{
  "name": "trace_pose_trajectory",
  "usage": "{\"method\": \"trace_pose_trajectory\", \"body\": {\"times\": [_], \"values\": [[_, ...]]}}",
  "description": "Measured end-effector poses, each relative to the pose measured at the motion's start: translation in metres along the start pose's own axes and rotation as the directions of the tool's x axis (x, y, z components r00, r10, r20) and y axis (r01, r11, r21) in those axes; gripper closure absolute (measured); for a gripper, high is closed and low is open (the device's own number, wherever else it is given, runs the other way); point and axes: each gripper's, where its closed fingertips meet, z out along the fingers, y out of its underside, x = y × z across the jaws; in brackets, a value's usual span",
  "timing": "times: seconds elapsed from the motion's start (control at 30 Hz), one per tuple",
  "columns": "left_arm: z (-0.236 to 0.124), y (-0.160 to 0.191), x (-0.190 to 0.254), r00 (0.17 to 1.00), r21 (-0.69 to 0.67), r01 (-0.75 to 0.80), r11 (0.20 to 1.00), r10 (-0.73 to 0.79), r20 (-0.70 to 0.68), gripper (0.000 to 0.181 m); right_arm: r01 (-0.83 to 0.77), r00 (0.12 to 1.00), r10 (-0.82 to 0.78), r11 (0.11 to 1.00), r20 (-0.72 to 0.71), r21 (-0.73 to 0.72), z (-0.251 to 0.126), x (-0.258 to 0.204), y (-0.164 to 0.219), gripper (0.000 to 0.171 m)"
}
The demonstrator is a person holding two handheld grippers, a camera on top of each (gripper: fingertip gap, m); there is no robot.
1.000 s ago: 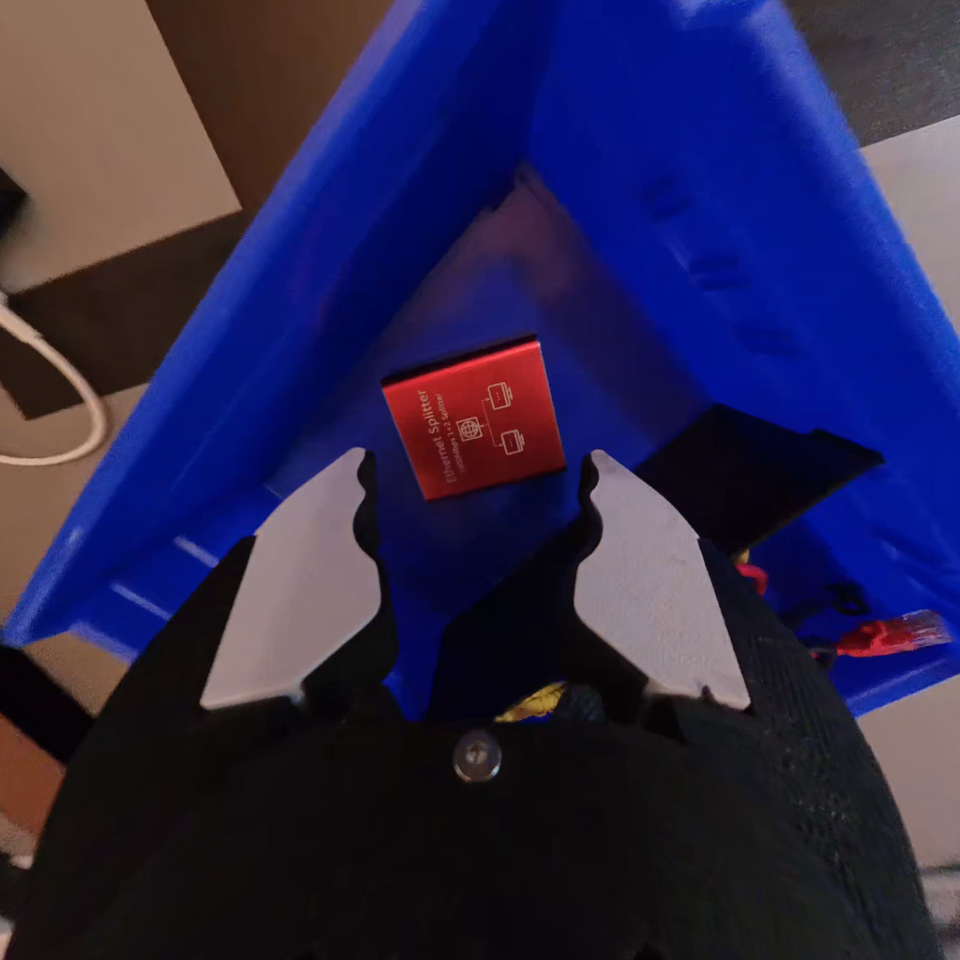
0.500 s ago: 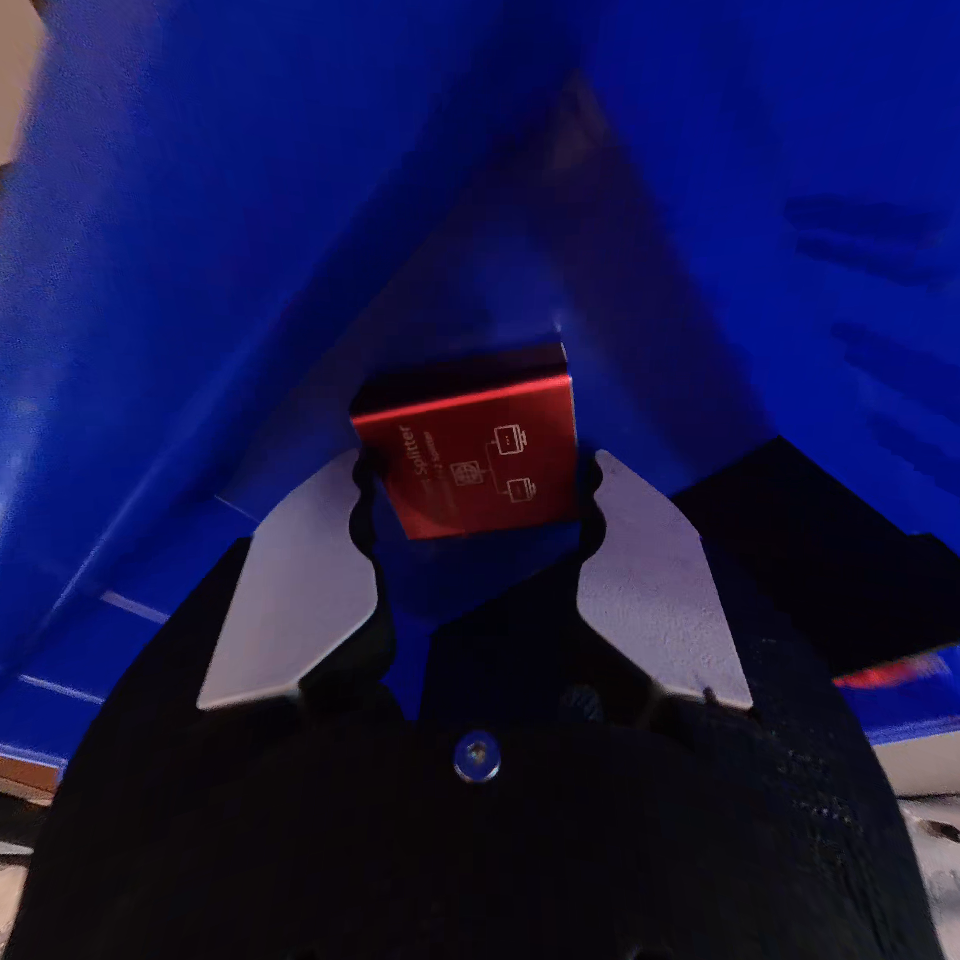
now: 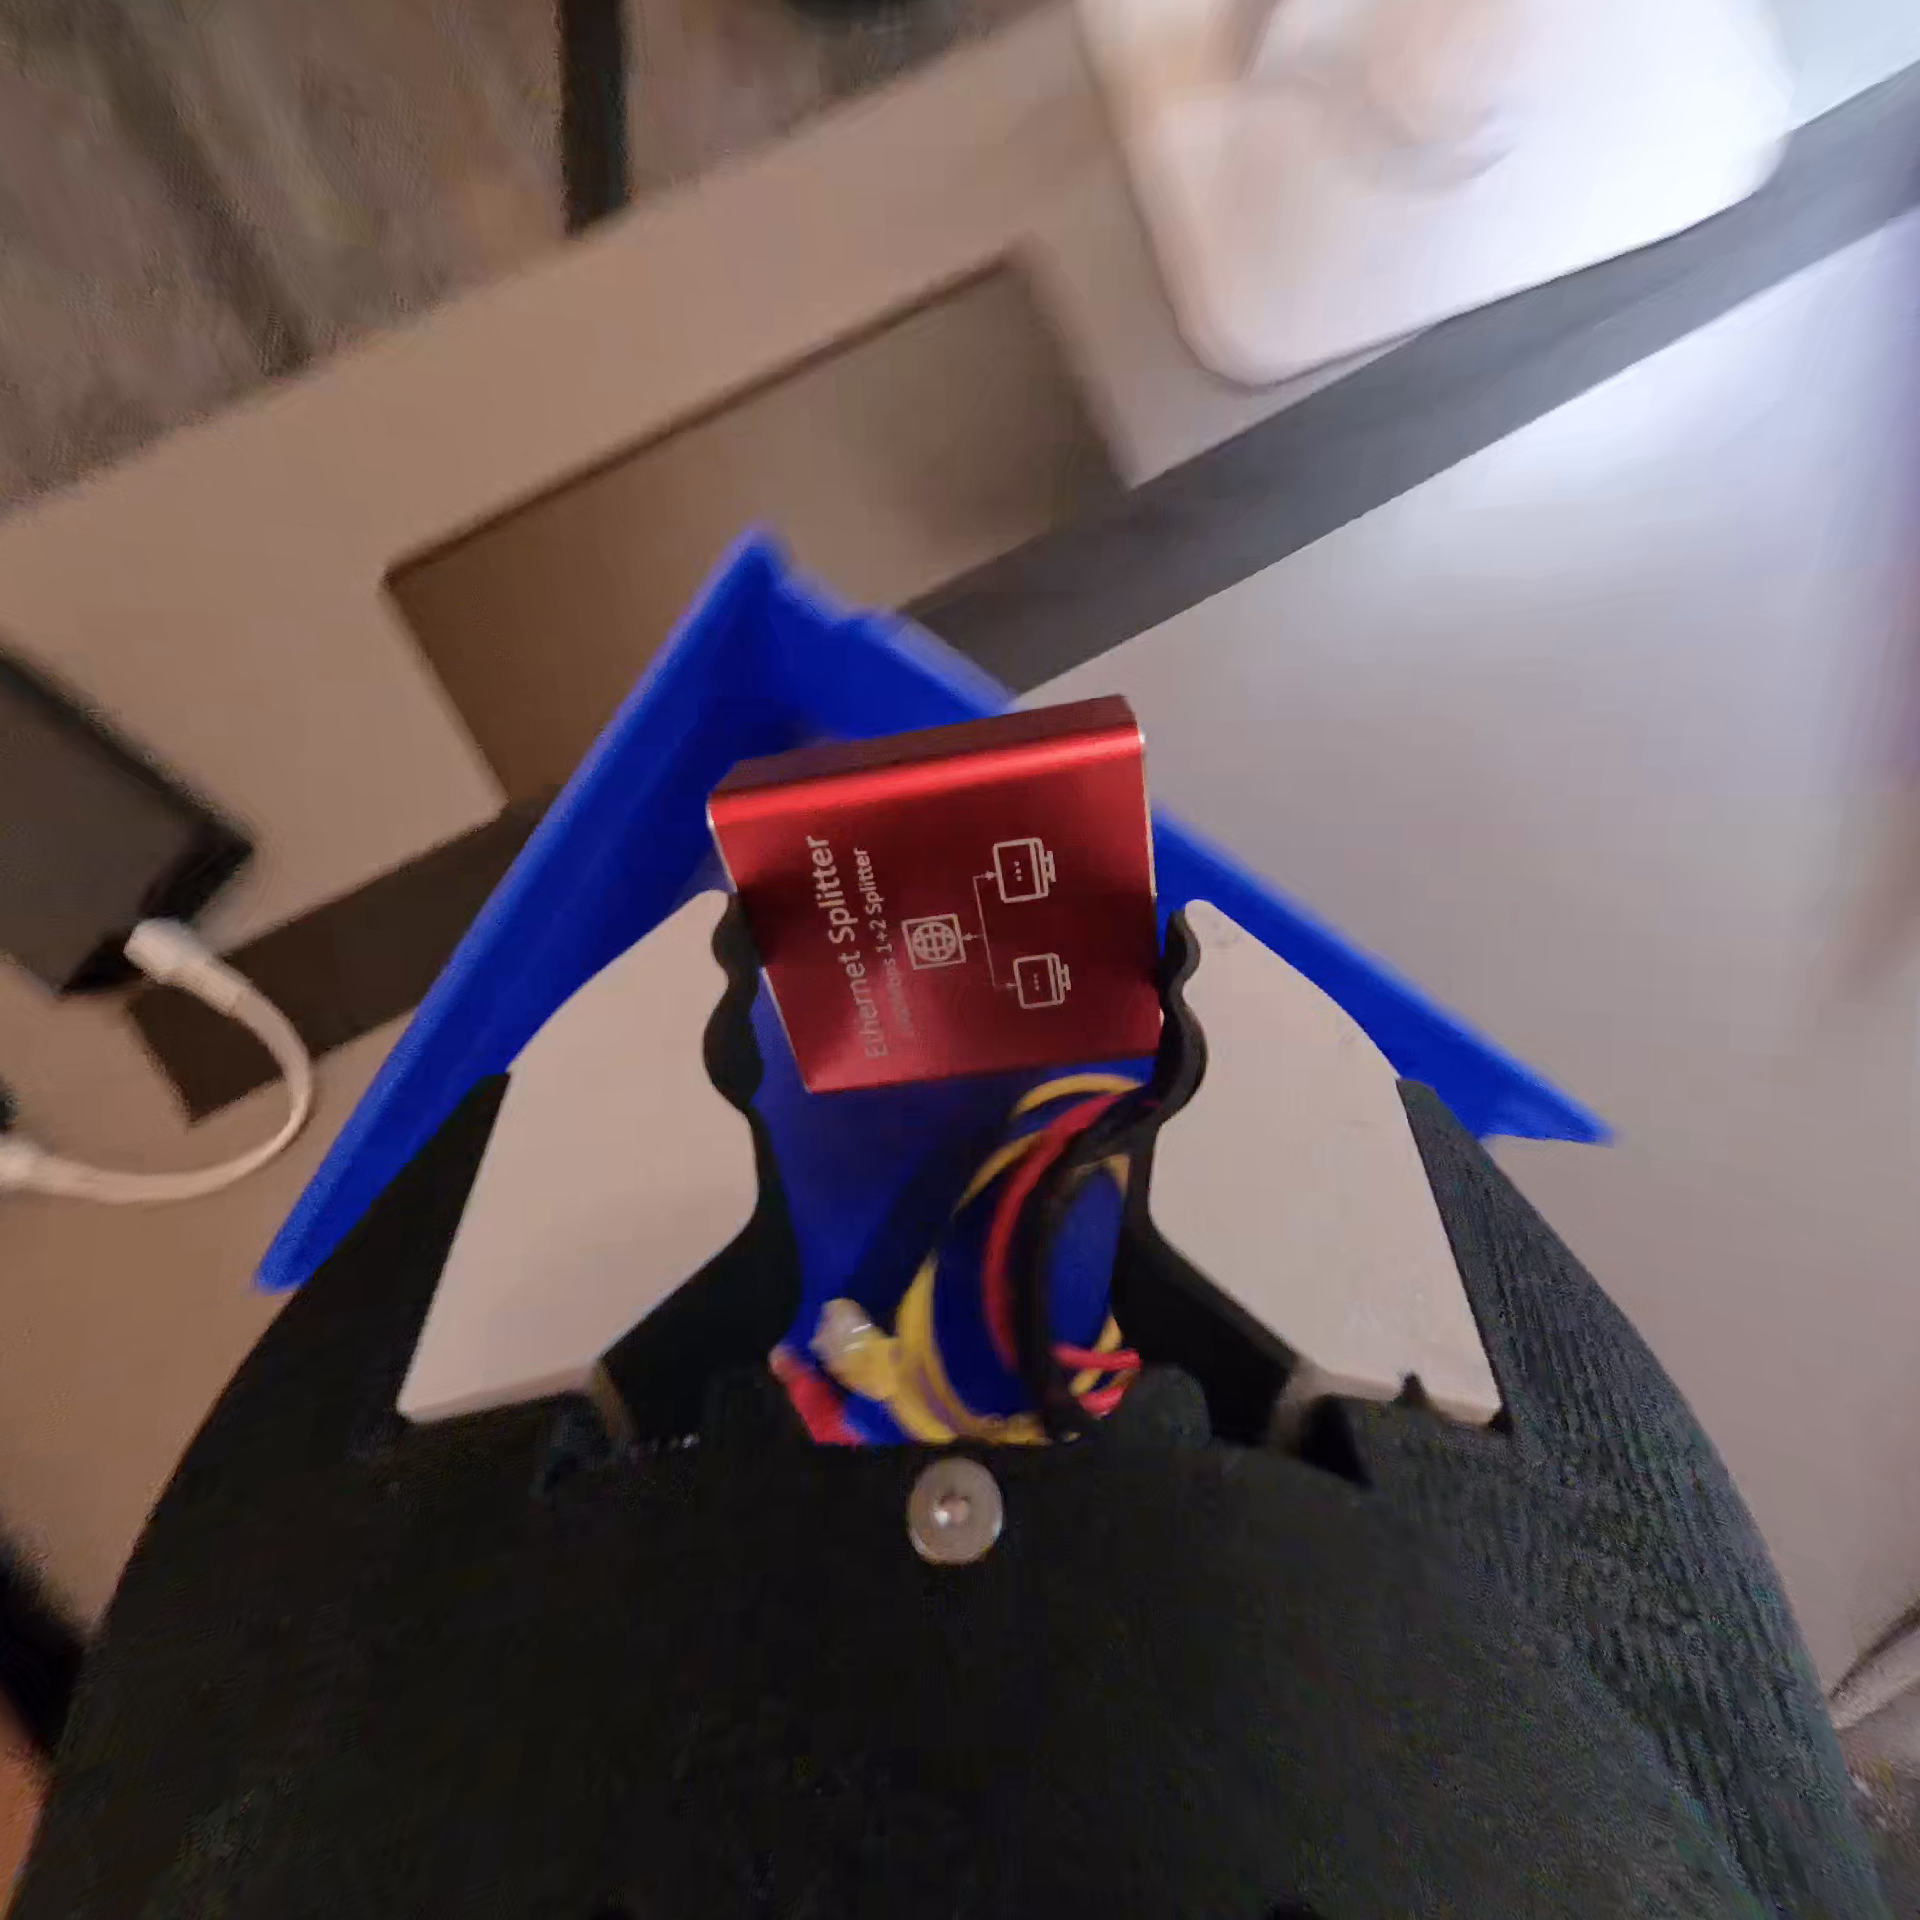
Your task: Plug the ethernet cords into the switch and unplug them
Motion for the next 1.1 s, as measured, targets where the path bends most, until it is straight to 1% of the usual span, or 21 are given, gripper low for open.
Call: {"method": "trace_pose_trajectory", "body": {"times": [0.03,0.07,0.13,0.17,0.23,0.3,0.4,0.47,0.53,0.6,0.63,0.7,0.77,0.8,0.83,0.87,0.9,0.97,1.0,1.03,1.1], "values": [[-0.015,-0.011,0.024,0.997,0.089,-0.030,0.996,0.036,-0.070,0.105,0.005,1.000,-0.005,1.000,0.010,0.013,0.004,-0.002,-0.007,0.117],[-0.029,-0.020,0.052,0.986,0.174,-0.057,0.983,0.083,-0.146,0.105,0.013,1.000,-0.014,1.000,0.021,0.027,0.008,-0.004,-0.016,0.117],[-0.055,-0.028,0.112,0.934,0.324,-0.097,0.941,0.198,-0.296,0.105,0.039,0.998,-0.042,0.997,0.048,0.061,0.020,-0.010,-0.039,0.117],[-0.066,-0.028,0.143,0.896,0.386,-0.110,0.916,0.260,-0.361,0.105,0.058,0.996,-0.063,0.995,0.064,0.081,0.026,-0.014,-0.053,0.117],[-0.086,-0.021,0.204,0.788,0.491,-0.121,0.863,0.385,-0.481,0.106,0.110,0.988,-0.122,0.986,0.094,0.125,0.040,-0.024,-0.083,0.116],[-0.102,-0.007,0.260,0.646,0.566,-0.114,0.816,0.494,-0.582,0.106,0.174,0.969,-0.197,0.972,0.147,0.158,0.052,-0.038,-0.110,0.115],[-0.116,0.024,0.326,0.388,0.630,-0.120,0.767,0.620,-0.682,0.106,0.284,0.926,-0.319,0.941,0.203,0.187,0.063,-0.056,-0.137,0.112],[-0.123,0.046,0.357,0.208,0.673,-0.121,0.730,0.681,-0.702,0.106,0.299,0.906,-0.344,0.933,0.248,0.202,0.065,-0.065,-0.144,0.109],[-0.126,0.066,0.379,0.050,0.683,-0.115,0.721,0.691,-0.721,0.106,0.276,0.881,-0.337,0.936,0.332,0.218,0.063,-0.077,-0.142,0.101],[-0.116,0.082,0.394,-0.046,0.659,-0.166,0.734,0.662,-0.748,0.106,0.361,0.815,-0.447,0.889,0.367,0.281,0.054,-0.092,-0.137,0.101],[-0.112,0.086,0.399,-0.073,0.635,-0.185,0.750,0.634,-0.770,0.106,0.432,0.777,-0.503,0.863,0.378,0.260,0.052,-0.098,-0.128,0.101],[-0.102,0.094,0.404,-0.091,0.603,-0.236,0.762,0.600,-0.794,0.106,0.540,0.705,-0.588,0.807,0.395,0.237,0.047,-0.110,-0.118,0.101],[-0.094,0.105,0.406,-0.132,0.581,-0.288,0.762,0.569,-0.812,0.106,0.602,0.647,-0.635,0.765,0.422,0.228,0.042,-0.122,-0.111,0.107],[-0.093,0.106,0.408,-0.146,0.567,-0.276,0.776,0.549,-0.823,0.106,0.631,0.615,-0.647,0.747,0.450,0.211,0.041,-0.127,-0.103,0.119],[-0.094,0.103,0.407,-0.149,0.543,-0.255,0.800,0.523,-0.839,0.106,0.662,0.588,-0.679,0.716,0.439,0.221,0.040,-0.130,-0.100,0.133],[-0.095,0.097,0.405,-0.145,0.525,-0.222,0.821,0.505,-0.851,0.106,0.680,0.586,-0.709,0.693,0.392,0.239,0.042,-0.128,-0.103,0.141],[-0.095,0.092,0.403,-0.126,0.521,-0.194,0.831,0.505,-0.854,0.107,0.697,0.587,-0.721,0.681,0.369,0.222,0.046,-0.123,-0.102,0.141],[-0.090,0.082,0.398,-0.044,0.532,-0.162,0.831,0.532,-0.845,0.111,0.685,0.608,-0.696,0.703,0.383,0.191,0.048,-0.116,-0.097,0.143],[-0.089,0.072,0.393,0.023,0.560,-0.128,0.819,0.567,-0.824,0.113,0.659,0.637,-0.666,0.732,0.388,0.174,0.048,-0.111,-0.097,0.145],[-0.088,0.061,0.386,0.112,0.599,-0.098,0.795,0.607,-0.787,0.115,0.644,0.659,-0.644,0.750,0.389,0.151,0.048,-0.104,-0.097,0.144],[-0.094,0.052,0.375,0.240,0.675,-0.105,0.731,0.677,-0.696,0.119,0.627,0.700,-0.602,0.775,0.385,0.072,0.048,-0.087,-0.093,0.144]]}}
